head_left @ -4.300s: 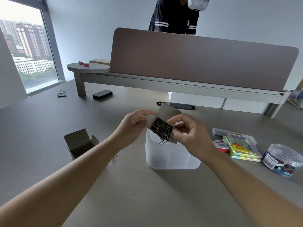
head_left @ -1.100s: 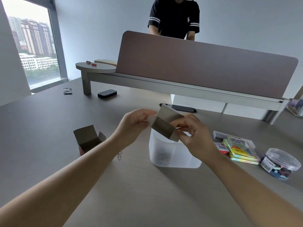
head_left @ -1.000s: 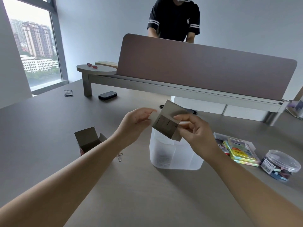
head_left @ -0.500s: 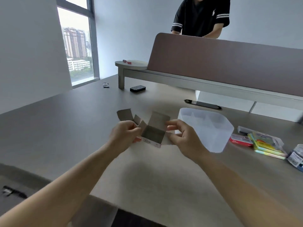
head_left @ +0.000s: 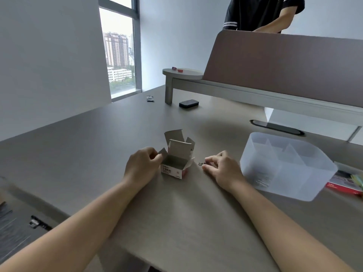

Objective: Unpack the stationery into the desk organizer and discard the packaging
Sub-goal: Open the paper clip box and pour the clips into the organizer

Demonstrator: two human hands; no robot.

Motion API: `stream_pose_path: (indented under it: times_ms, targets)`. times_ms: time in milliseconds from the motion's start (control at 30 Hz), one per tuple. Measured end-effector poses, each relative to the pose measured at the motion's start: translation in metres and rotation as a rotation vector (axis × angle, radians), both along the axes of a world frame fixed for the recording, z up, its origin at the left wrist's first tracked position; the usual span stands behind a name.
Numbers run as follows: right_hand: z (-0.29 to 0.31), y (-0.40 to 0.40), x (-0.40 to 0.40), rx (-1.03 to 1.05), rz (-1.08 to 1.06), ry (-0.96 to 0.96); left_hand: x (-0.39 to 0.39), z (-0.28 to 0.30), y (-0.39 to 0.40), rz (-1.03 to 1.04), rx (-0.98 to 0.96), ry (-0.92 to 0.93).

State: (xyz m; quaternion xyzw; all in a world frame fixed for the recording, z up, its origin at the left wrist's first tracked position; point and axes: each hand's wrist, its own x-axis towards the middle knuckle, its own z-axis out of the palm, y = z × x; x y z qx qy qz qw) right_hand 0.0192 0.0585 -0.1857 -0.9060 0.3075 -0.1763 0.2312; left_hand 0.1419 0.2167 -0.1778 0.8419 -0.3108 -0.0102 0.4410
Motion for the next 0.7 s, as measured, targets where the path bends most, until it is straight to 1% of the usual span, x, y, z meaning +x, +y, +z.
stream_pose_path:
  times_ms: [167, 267, 367, 467, 567, 633, 700]
  targets:
    - [0.002, -0.001, 0.0, 0.041, 0.003, -0.059, 0.001, -0.004, 0.004, -0.05, -0.015, 0.022]
    - [0.007, -0.001, 0.0, 0.108, -0.003, -0.05, 0.0, -0.002, 0.009, -0.096, 0.008, 0.049]
    - [0.012, -0.001, 0.003, 0.223, -0.035, 0.005, -0.002, -0.001, 0.014, -0.14, 0.132, 0.033]
    - [0.014, -0.003, 0.007, 0.27, -0.05, 0.091, -0.002, -0.001, 0.022, -0.18, 0.297, -0.03]
    - [0.017, -0.004, 0.007, 0.274, -0.033, 0.164, -0.005, -0.002, 0.028, -0.221, 0.502, -0.157]
    - [0.017, -0.002, 0.005, 0.264, -0.014, 0.177, -0.006, -0.002, 0.027, -0.242, 0.556, -0.212]
    - [0.017, 0.002, 0.001, 0.178, 0.018, 0.172, -0.007, -0.002, 0.026, -0.253, 0.586, -0.238]
